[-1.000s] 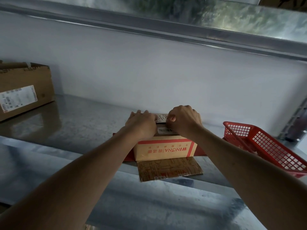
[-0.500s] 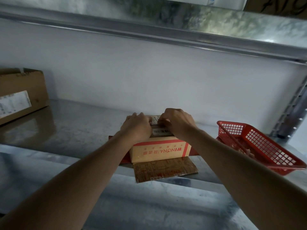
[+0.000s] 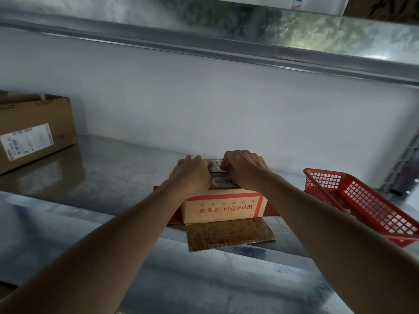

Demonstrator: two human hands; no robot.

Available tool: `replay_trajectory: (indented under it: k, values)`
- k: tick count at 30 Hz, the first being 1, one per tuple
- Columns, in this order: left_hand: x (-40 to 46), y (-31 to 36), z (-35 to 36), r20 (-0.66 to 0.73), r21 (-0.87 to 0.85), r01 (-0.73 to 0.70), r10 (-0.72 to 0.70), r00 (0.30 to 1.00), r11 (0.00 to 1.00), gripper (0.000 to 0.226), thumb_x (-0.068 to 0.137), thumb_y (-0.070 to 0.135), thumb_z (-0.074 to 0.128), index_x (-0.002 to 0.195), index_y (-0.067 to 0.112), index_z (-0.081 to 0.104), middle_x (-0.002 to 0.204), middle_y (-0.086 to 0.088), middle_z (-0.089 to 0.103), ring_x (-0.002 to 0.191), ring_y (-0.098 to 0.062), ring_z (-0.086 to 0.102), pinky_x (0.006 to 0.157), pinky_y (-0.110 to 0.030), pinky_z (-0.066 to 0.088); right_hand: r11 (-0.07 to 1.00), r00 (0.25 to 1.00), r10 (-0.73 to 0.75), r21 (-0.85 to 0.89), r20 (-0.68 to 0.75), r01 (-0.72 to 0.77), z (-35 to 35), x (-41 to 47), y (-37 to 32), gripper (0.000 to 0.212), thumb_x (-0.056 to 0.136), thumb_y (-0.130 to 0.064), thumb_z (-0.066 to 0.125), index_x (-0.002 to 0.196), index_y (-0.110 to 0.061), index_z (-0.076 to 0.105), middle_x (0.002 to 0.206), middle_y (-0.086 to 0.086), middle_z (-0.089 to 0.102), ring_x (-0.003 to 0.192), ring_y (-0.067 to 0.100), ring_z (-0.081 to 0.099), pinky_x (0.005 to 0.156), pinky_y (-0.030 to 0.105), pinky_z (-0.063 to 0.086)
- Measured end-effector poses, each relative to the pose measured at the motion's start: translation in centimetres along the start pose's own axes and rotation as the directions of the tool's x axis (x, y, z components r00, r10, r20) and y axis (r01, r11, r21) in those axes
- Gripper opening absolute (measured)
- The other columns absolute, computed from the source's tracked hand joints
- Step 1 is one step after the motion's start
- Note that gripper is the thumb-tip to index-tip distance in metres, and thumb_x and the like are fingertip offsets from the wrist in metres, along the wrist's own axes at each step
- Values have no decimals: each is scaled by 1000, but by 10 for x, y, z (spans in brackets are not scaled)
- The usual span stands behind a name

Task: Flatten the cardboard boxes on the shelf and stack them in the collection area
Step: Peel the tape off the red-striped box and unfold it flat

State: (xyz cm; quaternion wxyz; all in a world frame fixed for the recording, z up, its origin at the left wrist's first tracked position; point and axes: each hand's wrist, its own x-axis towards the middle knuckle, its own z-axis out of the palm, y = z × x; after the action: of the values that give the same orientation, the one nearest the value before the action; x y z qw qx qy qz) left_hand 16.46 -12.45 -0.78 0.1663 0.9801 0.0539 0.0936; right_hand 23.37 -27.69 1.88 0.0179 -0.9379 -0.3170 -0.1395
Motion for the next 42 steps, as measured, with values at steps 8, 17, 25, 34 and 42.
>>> replay_trajectory:
  k: [8,17,25,34,42]
  values:
    - [4,-5,4,-13,-16,14,-15,1000,1000,46,109,35,37,152,29,51,156,-8,45,144,-33,38,114,-49,36,982,991,103,147,90,-115,1,13,-2,14,103,-21,58,109,-21,70,105,-5,72,94,18,67,80,38,59]
    - [1,-4,3,-32,-80,20,-23,999,997,42,105,31,47,146,31,57,146,-7,52,132,-34,47,108,-52,46,970,998,-55,236,-3,54,-2,-3,11,16,102,-17,64,112,-27,73,110,-5,73,95,14,69,78,34,61]
    - [0,-5,5,-44,-128,29,-35,998,991,43,104,32,51,146,29,56,141,-8,54,129,-32,50,106,-50,48,927,934,-350,-168,-71,334,-4,-8,9,23,100,-23,63,122,-24,68,114,-4,64,100,17,65,75,32,54]
    - [1,-5,8,-60,-68,-9,5,998,998,42,109,32,40,148,27,55,144,-12,54,130,-31,51,108,-47,46,809,857,-513,-304,56,504,-15,-2,17,22,99,-28,66,121,-25,64,108,-7,61,94,12,63,80,35,59]
    - [8,-10,7,-36,-104,17,-21,999,994,41,106,32,42,144,34,58,136,-5,54,126,-32,48,104,-49,45,967,965,-225,91,-133,238,0,-2,15,18,100,-27,63,110,-23,77,108,-3,72,92,17,66,78,41,58]
